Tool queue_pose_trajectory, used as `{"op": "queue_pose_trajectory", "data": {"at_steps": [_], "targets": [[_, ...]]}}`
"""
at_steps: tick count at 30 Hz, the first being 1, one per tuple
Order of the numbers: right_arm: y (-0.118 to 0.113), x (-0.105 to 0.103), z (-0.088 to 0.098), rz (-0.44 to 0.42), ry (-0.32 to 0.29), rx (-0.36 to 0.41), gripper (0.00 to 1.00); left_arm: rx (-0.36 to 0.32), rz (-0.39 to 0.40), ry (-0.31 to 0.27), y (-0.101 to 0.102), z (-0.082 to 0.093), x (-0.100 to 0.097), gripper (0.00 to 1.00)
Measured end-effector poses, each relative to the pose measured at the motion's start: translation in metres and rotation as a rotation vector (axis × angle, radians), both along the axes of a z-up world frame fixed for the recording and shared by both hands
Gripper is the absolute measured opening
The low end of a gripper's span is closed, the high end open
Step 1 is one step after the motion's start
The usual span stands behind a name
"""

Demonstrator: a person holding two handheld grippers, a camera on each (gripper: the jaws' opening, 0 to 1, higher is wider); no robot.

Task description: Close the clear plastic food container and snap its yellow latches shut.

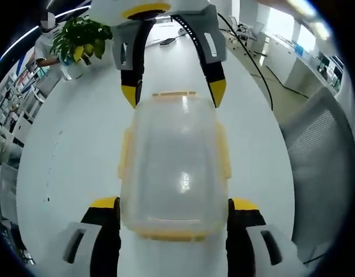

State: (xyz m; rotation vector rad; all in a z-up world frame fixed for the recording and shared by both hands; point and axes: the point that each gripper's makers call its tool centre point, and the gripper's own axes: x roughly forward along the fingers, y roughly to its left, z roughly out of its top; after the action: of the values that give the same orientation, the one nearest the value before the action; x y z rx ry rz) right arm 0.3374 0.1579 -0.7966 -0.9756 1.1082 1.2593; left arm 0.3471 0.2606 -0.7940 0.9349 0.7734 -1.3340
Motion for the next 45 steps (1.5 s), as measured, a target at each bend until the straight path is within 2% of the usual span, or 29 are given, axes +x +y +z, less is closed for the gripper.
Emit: {"op": "queue_pose_trajectory", "data": {"at_steps": [7, 29, 37, 45], "targets": [[0.014, 0.001, 0.0, 0.001, -0.003, 0.004, 0.68, 0.013, 0.006, -0.004, 0.013, -0.001, 0.001, 0.71], [0.082, -0.001, 0.0, 0.016, -0.015, 0.061, 0.68, 0.069, 0.048, -0.027, 0.082, -0.003, -0.004, 0.72], [0.097, -0.007, -0.001, 0.021, -0.019, 0.071, 0.69, 0.084, 0.058, -0.033, 0.096, -0.004, -0.01, 0.72], [0.098, -0.007, -0.002, 0.016, -0.029, 0.071, 0.69, 0.075, 0.062, -0.037, 0.096, -0.004, -0.011, 0.72]]}}
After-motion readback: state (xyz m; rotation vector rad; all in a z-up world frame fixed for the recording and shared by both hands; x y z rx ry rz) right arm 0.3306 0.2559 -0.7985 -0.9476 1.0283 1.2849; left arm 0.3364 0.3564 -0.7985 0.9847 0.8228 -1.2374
